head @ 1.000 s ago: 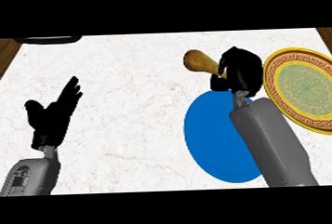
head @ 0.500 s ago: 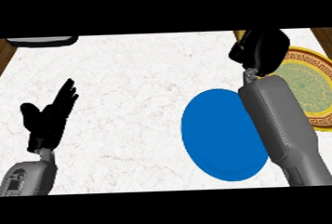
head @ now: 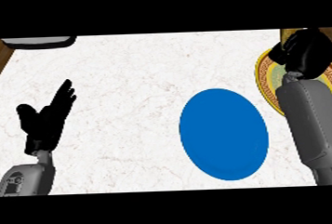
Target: Pick the pear from the plate and place it in the plate
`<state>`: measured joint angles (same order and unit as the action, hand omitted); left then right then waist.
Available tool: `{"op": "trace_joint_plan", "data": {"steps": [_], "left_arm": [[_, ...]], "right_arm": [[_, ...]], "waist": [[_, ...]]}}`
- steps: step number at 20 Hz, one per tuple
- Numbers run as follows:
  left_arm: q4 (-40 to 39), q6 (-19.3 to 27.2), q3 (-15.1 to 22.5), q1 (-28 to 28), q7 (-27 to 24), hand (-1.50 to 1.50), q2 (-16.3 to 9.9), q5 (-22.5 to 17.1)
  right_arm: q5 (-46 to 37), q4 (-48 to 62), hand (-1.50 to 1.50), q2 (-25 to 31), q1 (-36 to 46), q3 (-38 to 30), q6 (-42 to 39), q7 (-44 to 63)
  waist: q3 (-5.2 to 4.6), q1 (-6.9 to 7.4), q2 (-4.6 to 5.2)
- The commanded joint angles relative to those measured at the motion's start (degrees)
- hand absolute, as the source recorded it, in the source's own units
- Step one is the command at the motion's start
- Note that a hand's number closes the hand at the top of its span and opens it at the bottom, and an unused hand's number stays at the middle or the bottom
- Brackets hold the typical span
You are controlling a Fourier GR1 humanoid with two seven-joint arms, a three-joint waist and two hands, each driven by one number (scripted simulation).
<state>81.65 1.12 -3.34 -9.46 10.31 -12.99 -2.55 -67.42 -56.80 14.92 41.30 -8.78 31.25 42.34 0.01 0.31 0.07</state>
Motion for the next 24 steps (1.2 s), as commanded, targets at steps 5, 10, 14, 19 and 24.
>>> {"op": "trace_joint_plan", "data": {"steps": [5, 10, 14, 19, 24], "left_arm": [[-1.8, 0.4, -0.5, -2.4, 1.1, 0.00, 1.2, 0.5], [1.1, -0.6, -0.8, -0.8, 1.3, 0.00, -0.1, 0.5], [-0.3, -1.0, -0.3, -1.0, 0.7, 0.00, 1.0, 0.4], [-1.9, -3.9, -3.4, -1.3, -1.0, 0.00, -1.9, -1.3], [-0.2, -0.6, -1.0, 0.1, -0.9, 0.00, 1.0, 1.4]], "right_arm": [[7.1, 7.7, 1.50, 7.2, -3.6, -5.2, 1.0, -10.0], [16.3, 11.5, 1.50, 11.0, -5.9, -8.7, -7.9, -18.5], [24.3, 16.9, -1.50, 11.4, -4.1, -14.1, -10.1, -23.3], [25.2, 19.5, -1.50, 12.9, -4.3, -13.9, -6.1, -34.9], [31.3, 7.2, -1.50, 8.5, -7.0, -14.7, -2.0, -46.0]], "waist": [[0.01, -0.06, 0.07], [0.06, -0.08, 0.06], [0.07, 0.34, 0.21], [0.05, 0.46, 0.21], [0.08, -0.67, -0.30]]}}
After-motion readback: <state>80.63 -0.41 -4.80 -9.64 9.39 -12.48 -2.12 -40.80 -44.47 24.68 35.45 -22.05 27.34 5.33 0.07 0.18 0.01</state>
